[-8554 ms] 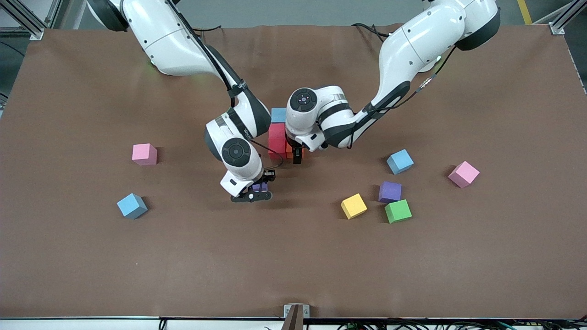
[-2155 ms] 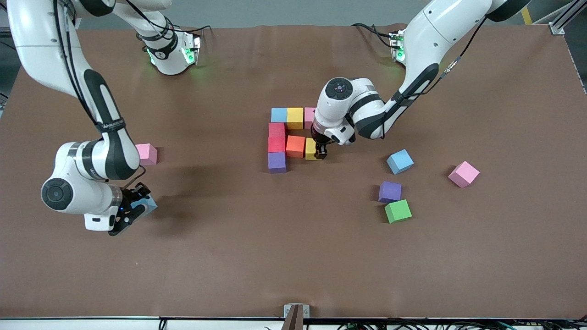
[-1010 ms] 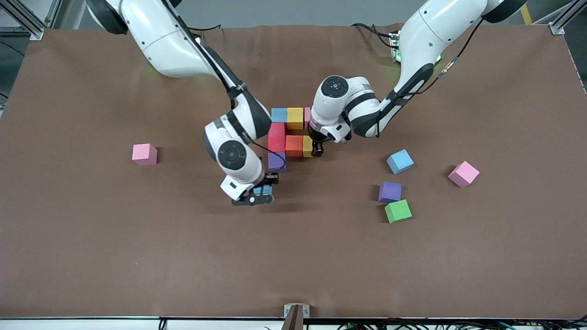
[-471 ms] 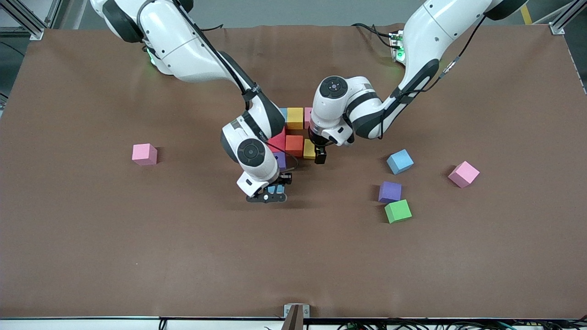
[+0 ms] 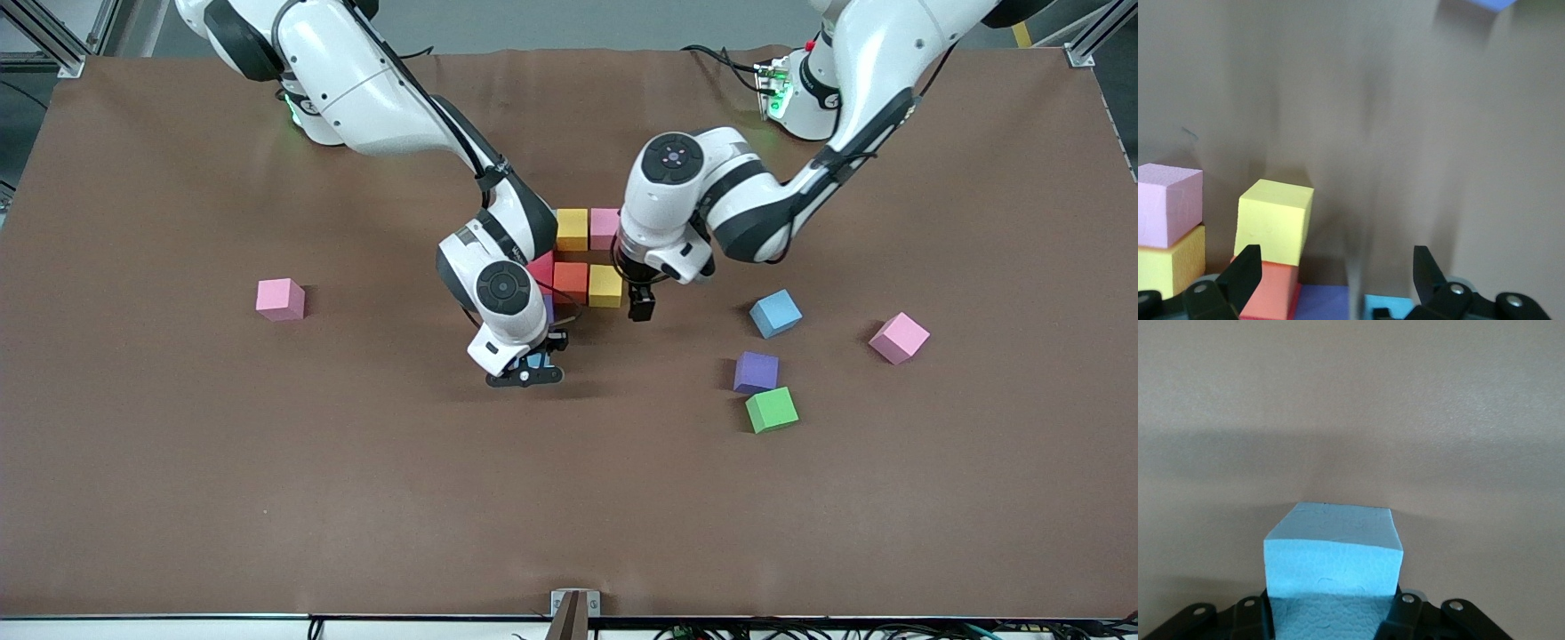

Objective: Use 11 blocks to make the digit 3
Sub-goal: 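Carry the light blue cube with the right gripper toward the purple cube, then set blue below purple with the right gripper while the left gripper grasps purple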

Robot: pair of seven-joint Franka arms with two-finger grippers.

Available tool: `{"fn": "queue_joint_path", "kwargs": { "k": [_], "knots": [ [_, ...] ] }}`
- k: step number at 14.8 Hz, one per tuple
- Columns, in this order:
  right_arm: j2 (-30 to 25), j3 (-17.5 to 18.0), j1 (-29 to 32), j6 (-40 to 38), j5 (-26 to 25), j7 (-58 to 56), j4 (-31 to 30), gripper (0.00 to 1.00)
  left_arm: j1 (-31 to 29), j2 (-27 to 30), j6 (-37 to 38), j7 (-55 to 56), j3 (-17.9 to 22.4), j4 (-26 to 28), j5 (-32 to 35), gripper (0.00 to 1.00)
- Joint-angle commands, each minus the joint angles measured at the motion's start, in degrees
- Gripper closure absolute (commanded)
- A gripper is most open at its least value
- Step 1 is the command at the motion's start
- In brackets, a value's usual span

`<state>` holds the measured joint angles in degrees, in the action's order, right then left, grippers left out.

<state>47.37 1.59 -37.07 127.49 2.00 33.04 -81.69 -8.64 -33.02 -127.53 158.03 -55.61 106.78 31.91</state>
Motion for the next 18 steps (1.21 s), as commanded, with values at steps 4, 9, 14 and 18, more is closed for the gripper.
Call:
{"fn": "queue_joint_path", "kwargs": {
  "k": [4,9,14,18],
  "knots": [
    [0.44,-0.53,-1.77,-0.49,-0.59,0.62,0.48,0.67,-5.49,-0.46,8.79,-10.75,-0.99,-6.67,-2.91,0.00],
    [0.44,-0.45,-1.60,-1.80,-0.59,0.09,0.39,0.66,-8.76,-4.76,12.99,-36.06,1.37,-12.45,-2.91,0.00],
    [0.26,-0.27,-1.60,-2.24,-0.59,0.09,-0.05,0.65,-8.67,-5.65,15.12,-67.09,6.29,-14.05,-2.56,0.01],
    [0.26,-0.27,-1.60,-2.24,-0.59,0.18,-0.05,0.62,-7.98,-7.23,14.24,-88.01,8.41,-14.40,-1.94,0.02]
  ]
}}
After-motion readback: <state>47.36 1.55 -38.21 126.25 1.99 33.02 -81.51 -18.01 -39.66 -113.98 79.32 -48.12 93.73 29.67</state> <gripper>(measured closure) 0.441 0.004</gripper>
